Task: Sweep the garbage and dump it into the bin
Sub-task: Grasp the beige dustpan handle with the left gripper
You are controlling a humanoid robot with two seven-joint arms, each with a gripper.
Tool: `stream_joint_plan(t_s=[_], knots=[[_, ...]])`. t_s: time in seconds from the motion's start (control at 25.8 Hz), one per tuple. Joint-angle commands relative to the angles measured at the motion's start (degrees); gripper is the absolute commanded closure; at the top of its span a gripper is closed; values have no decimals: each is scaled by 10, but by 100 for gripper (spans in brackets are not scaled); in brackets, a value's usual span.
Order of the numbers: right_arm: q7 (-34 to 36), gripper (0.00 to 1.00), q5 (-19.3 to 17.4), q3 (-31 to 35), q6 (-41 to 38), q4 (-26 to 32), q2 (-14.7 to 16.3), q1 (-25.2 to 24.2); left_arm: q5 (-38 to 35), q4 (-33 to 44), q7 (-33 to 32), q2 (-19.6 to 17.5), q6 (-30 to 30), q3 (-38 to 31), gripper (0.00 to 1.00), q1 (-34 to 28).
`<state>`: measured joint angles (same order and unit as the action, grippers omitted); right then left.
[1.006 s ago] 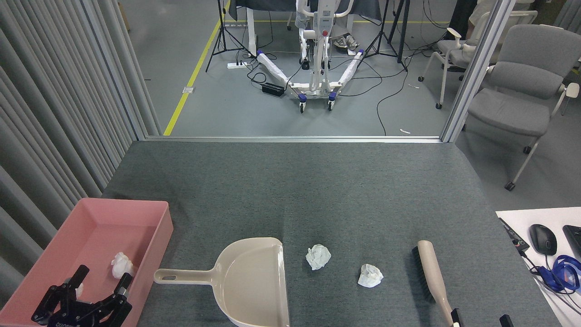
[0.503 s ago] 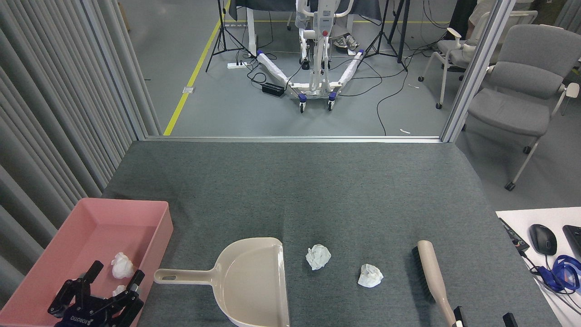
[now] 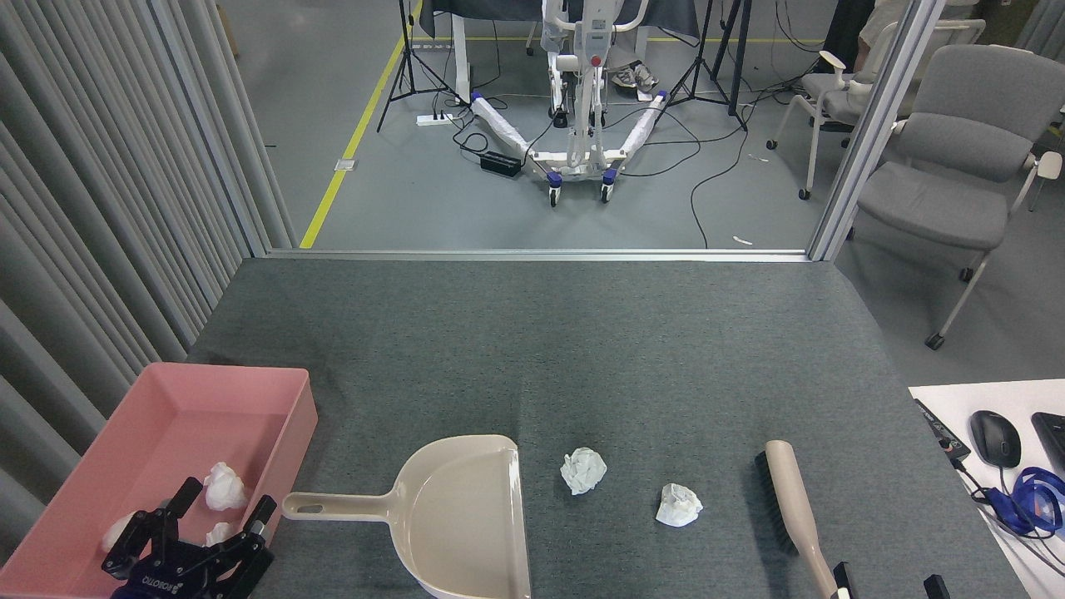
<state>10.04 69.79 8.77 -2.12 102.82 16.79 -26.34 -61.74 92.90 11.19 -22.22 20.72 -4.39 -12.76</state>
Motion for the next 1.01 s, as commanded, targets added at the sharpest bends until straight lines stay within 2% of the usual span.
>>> stream_joint_plan(t_s=[0.0,0.62,0.74,0.97], knots=[[-1,2,0,0,1,0,2,-2,2,4,1,1,5,14,1,0],[-2,2,0,1,2,-1,0,-6,2,5,-1,21,1,18,1,12],[-2,2,0,1,2,-1,-1,-6,9,5,-2,36,1,18,1,13],[-2,2,0,0,1,-1,-4,-6,11,5,-7,37,2,18,1,13]])
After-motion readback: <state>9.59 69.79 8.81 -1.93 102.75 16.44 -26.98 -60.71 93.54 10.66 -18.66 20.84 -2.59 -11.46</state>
